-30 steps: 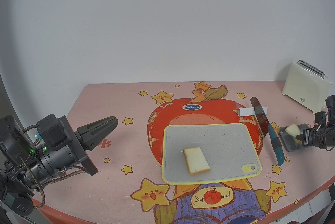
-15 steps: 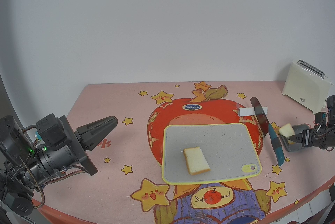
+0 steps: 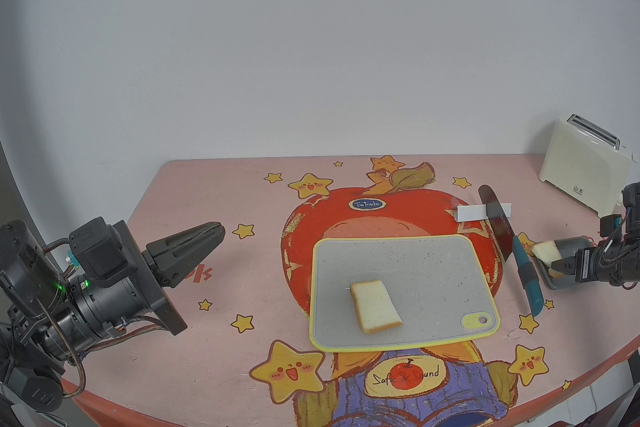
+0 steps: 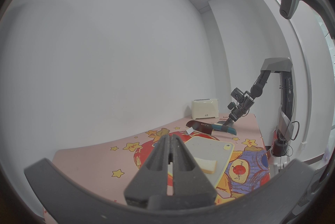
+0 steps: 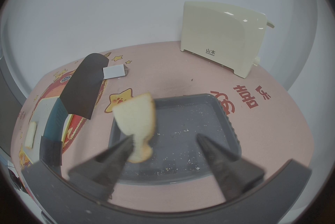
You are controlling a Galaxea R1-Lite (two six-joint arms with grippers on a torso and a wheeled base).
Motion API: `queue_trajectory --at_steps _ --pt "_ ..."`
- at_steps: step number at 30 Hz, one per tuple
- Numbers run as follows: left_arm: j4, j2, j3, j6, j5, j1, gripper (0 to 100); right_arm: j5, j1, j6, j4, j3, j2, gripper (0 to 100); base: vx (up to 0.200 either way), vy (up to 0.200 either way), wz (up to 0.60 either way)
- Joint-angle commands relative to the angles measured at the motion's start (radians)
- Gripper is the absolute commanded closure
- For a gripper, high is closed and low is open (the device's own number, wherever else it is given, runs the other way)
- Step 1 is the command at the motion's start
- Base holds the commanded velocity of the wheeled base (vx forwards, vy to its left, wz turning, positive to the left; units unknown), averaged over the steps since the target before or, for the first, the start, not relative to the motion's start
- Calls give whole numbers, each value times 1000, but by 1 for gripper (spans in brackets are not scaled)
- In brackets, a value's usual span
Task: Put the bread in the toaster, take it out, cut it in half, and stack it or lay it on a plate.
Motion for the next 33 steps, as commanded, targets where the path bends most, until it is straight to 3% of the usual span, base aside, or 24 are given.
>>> queue_trajectory --at_steps 1,5,23,27,33 --pt "-1 0 0 0 0 0 100 0 7 -1 1 1 1 0 0 0 0" --pt "-1 0 0 0 0 0 100 -15 5 0 -5 -7 3 0 0 0 0" --pt "-1 0 0 0 0 0 100 -1 36 9 -14 -33 -29 0 0 0 0" --pt "-1 0 -1 0 0 -6 100 -1 120 17 -2 -33 -77 0 0 0 0" --pt "-1 1 -1 0 0 -8 100 -41 354 141 9 -48 -132 0 0 0 0"
